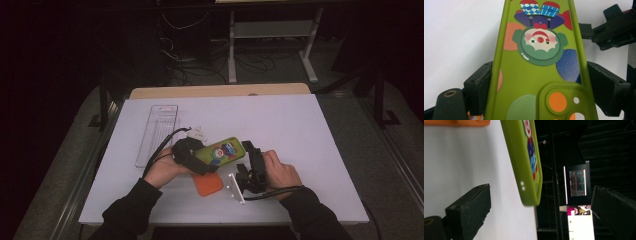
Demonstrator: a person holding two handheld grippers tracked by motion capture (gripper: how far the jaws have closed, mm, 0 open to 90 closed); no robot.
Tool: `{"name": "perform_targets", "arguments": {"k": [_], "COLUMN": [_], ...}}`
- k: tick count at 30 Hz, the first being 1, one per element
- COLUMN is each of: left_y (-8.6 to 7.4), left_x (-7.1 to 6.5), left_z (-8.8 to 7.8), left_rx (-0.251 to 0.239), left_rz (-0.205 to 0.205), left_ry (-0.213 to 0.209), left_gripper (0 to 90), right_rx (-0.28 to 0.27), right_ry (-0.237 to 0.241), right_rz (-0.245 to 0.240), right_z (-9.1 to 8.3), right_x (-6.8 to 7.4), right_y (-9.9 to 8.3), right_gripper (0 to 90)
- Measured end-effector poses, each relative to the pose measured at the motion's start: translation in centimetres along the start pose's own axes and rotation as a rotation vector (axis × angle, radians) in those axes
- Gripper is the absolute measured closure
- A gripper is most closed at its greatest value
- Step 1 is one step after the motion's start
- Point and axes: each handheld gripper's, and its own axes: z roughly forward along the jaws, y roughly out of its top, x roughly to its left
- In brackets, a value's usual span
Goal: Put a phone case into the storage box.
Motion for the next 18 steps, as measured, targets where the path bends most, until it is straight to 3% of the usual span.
{"name": "perform_targets", "arguments": {"k": [12, 18], "left_y": [0.1, 0.1], "left_x": [0.1, 0.0], "left_z": [-0.4, -0.3], "left_rx": [-0.004, -0.001], "left_rz": [0.003, 0.01], "left_ry": [-0.002, -0.002], "left_gripper": [15.4, 15.4], "right_rx": [-0.07, -0.058], "right_ry": [-0.028, -0.012], "right_rz": [-0.049, -0.099], "right_z": [0.8, 0.8], "right_x": [0.2, 0.6], "right_y": [1.7, 1.7], "right_gripper": [17.6, 34.1]}}
